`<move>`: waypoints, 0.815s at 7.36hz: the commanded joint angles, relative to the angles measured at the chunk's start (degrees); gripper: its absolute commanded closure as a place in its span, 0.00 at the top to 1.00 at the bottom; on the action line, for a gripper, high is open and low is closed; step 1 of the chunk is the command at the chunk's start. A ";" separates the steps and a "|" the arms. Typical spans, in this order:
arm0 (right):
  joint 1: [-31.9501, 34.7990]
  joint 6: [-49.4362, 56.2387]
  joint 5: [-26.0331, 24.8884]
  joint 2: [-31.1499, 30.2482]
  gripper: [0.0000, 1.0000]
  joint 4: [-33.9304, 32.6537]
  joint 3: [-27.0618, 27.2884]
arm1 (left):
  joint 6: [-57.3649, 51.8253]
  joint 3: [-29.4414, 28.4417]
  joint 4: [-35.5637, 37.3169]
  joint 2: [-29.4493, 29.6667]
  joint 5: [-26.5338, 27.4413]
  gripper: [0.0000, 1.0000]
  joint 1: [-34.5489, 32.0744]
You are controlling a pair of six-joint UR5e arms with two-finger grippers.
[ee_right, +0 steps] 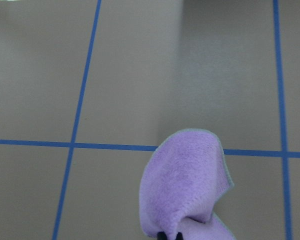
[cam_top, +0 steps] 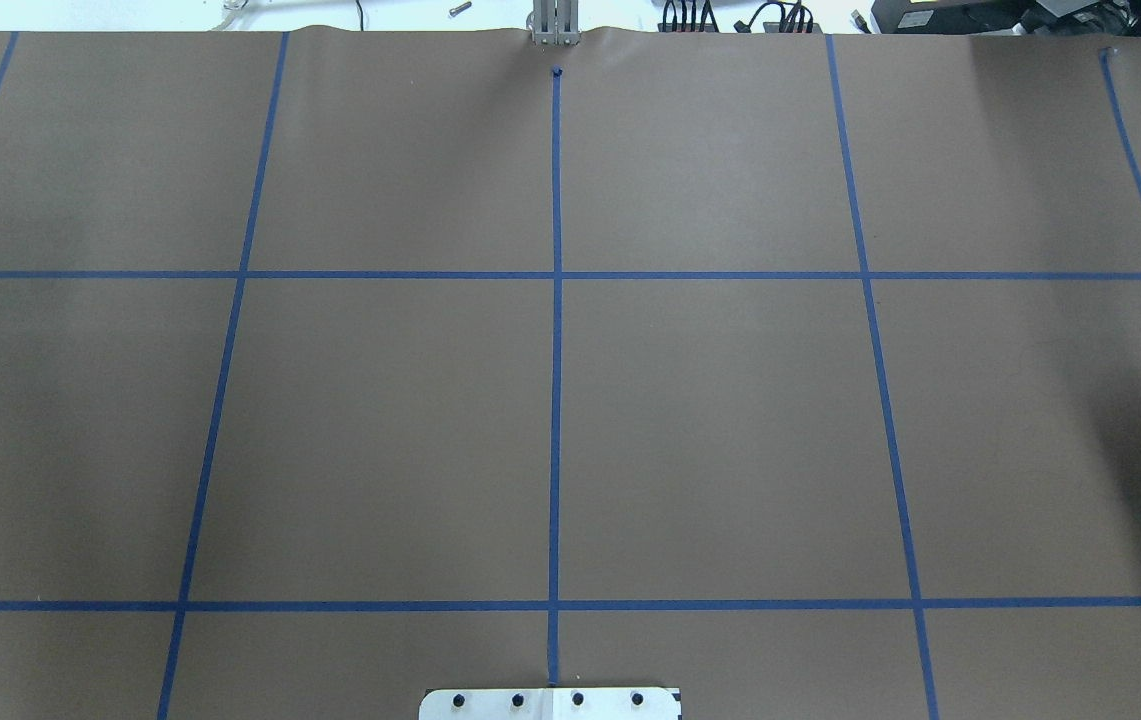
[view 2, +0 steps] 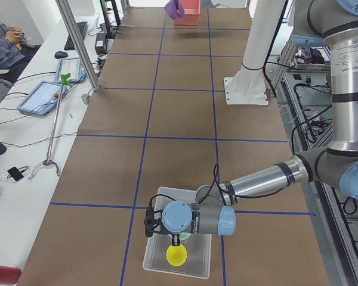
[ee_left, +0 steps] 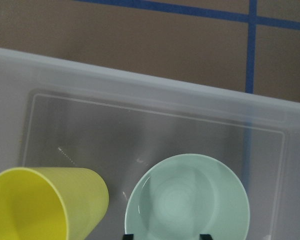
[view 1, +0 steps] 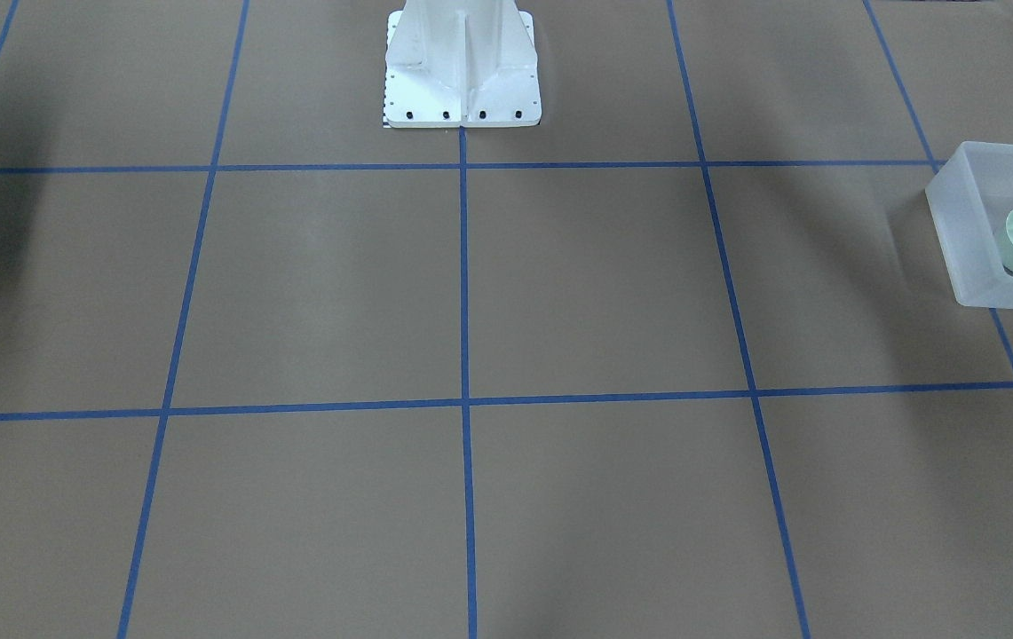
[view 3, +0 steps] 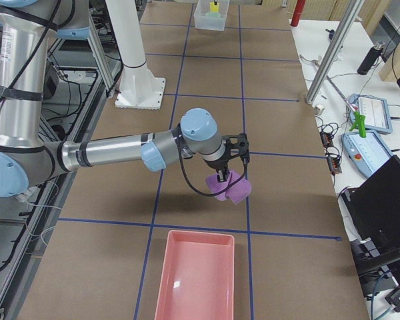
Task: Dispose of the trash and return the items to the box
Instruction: 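Carry the purple cloth with the right gripper into the pink tray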
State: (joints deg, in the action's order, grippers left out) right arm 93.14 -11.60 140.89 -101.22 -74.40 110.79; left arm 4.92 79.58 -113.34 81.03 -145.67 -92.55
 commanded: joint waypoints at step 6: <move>23.40 51.47 -9.23 -1.79 0.00 -26.08 -12.01 | 9.75 13.05 0.66 0.96 -3.57 0.98 0.26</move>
State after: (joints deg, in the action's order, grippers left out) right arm 115.69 34.51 132.64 -103.38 -100.44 105.81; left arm 13.03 91.95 -112.68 81.21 -149.64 -92.42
